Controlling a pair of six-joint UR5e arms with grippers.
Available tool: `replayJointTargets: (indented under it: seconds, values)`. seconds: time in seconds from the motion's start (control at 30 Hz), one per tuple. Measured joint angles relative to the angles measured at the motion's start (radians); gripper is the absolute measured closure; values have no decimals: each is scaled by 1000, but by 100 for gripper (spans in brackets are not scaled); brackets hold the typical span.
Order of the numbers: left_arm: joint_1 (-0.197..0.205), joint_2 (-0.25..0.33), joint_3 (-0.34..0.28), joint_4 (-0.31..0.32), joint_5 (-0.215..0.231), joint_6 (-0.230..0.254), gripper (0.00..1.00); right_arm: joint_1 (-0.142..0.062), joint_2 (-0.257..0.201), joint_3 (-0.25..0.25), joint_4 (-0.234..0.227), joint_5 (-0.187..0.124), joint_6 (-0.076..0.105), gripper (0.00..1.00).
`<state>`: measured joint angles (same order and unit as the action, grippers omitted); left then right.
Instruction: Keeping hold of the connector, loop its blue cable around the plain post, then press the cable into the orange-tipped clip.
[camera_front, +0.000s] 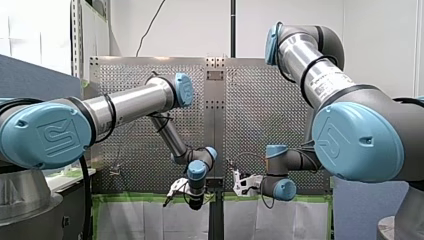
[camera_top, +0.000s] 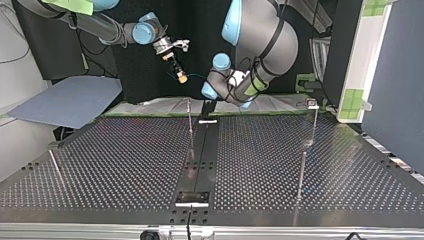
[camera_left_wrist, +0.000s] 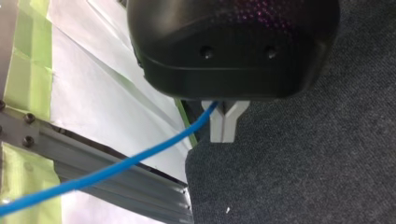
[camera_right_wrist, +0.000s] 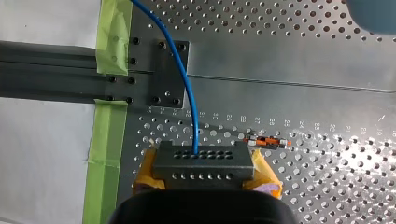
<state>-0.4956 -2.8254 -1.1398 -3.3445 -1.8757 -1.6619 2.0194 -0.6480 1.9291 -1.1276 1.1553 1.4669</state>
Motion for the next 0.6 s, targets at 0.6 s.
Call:
replayJointTargets:
  seconds: [0.6]
  values:
    - [-11,109,-80,119,-43,-57,100,-23,0,-9,22,9,7,100]
